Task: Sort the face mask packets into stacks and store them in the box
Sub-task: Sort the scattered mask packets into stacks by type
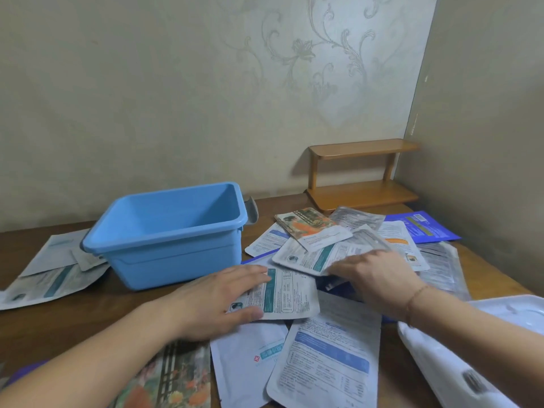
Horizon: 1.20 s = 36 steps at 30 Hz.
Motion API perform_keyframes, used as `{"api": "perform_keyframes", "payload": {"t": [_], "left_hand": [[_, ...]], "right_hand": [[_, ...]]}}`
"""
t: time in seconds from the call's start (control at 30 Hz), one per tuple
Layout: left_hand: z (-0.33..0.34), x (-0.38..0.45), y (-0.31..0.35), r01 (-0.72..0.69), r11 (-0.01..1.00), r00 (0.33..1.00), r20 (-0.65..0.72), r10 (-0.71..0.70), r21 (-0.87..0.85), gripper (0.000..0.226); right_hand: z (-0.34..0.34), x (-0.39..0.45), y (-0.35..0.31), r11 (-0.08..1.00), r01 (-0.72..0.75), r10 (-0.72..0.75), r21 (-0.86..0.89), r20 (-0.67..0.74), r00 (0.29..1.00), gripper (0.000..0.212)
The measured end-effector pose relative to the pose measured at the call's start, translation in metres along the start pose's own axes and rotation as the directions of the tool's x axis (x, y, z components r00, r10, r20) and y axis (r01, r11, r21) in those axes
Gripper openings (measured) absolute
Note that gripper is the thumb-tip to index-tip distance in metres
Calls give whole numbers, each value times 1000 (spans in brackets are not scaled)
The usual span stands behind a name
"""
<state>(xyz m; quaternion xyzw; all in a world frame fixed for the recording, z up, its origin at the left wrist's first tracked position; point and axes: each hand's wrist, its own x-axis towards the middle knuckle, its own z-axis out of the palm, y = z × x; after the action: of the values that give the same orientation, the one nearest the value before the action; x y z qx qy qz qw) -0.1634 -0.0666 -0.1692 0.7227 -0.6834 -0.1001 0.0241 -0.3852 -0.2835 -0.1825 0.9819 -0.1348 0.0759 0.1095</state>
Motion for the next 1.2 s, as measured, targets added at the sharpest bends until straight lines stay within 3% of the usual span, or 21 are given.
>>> {"api": "perform_keyframes", "payload": {"t": [0.17, 0.33, 0.47, 0.57, 0.67, 0.77, 1.0, 1.2], "left_hand": [[-1, 41, 27, -24, 998, 1000, -12, 24, -61, 67], [5, 70, 41, -85, 996, 990, 112, 87, -27, 67], [8, 63, 32, -94, 990, 986, 145, 78, 108, 75], [6, 47, 23, -60, 981, 990, 139, 35, 183, 77], [1, 33, 16, -2, 980, 992, 123, -23, 199, 81], [2, 28, 19, 66, 966, 993, 83, -89, 251, 84], [5, 63, 51, 226, 944, 968, 50, -244, 241, 102], [9, 99, 58, 303, 936, 952, -18, -305, 180, 121]], "right_hand": [[-4, -27, -12, 992, 67, -64, 106, -31, 997, 50], [-10, -37, -12, 985, 137, -128, 109, -90, 988, 35], [-14, -36, 20, 987, -41, 72, 155, -202, 977, 33], [-16, -32, 54, 955, -289, 287, 67, 32, 957, 46], [-8, -26, 65, 923, -352, 324, 153, 185, 928, 51], [3, -21, 64, 942, -296, 273, 159, 153, 950, 35], [13, -37, 74, 986, -47, 37, -163, -63, 997, 10], [9, -73, 82, 987, -6, -24, -162, -186, 982, 25]]}}
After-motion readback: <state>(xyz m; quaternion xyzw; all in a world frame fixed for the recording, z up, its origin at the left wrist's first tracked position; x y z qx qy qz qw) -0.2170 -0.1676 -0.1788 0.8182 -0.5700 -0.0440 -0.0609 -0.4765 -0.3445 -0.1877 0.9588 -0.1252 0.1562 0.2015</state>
